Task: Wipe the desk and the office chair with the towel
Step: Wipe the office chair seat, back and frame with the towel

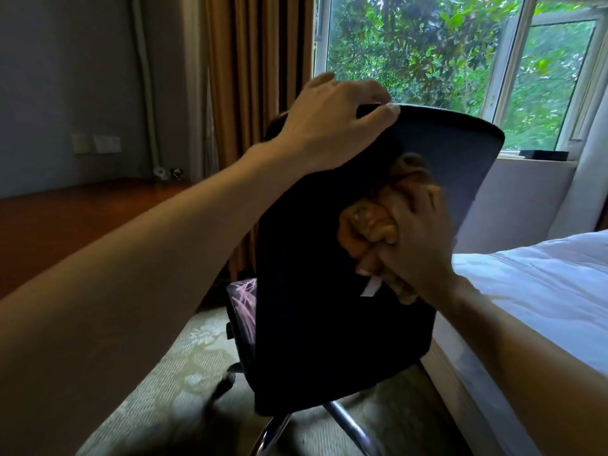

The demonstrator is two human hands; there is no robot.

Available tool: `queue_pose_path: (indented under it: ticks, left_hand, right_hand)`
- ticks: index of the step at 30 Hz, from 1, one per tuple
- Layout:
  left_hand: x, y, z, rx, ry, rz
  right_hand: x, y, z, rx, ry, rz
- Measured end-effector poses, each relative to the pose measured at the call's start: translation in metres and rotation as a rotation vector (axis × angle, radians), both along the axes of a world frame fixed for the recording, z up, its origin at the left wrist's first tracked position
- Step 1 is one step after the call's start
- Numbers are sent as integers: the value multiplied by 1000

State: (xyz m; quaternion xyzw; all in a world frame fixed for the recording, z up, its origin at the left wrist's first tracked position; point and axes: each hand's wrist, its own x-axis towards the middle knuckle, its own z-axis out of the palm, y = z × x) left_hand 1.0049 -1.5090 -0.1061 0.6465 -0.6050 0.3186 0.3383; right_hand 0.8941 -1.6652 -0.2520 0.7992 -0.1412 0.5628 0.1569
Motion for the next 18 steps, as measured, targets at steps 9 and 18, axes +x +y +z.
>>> queue_pose_path:
  ticks: [9,18]
  left_hand:
    - [18,-6,-23,71,231,-75]
    - [-19,-73,-49,277,246,-213]
  right_hand:
    - [-27,-4,1,8,-148,45]
    - [-53,-30,-1,154,-261,-47]
